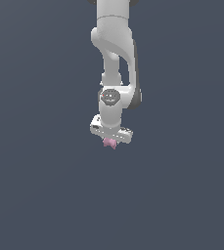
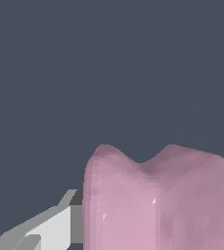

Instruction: Pick up the object and move it to a goal position.

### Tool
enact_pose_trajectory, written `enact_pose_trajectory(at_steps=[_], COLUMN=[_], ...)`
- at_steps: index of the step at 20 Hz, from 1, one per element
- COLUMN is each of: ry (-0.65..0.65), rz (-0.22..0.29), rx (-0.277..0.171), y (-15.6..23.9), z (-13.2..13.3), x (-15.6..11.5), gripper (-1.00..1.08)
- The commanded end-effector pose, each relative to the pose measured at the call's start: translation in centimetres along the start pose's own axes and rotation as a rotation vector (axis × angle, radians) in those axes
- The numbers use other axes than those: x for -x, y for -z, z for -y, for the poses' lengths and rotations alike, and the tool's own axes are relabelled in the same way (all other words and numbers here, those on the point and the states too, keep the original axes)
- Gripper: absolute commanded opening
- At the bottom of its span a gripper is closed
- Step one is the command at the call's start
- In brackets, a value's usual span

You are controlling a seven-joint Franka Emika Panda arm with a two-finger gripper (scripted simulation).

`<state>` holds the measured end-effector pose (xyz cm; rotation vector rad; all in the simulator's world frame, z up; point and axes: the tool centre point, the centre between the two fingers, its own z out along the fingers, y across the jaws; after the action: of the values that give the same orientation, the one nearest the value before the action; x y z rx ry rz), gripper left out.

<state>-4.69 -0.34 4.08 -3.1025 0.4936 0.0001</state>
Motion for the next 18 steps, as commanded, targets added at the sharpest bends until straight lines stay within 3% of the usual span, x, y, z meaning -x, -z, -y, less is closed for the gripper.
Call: enact_pose_trajectory(at_steps=[1,11,18], ry=[0.000,0.000,0.000], rz=[0.000,-0.001,-0.001], rx=[0.000,-0.001,-0.001], y=[-0.1,0.1,1.6], z=[0.0,0.2,2.8], x=[0.0,0.0,0.4], gripper=[-1.00,-1.00,-1.00])
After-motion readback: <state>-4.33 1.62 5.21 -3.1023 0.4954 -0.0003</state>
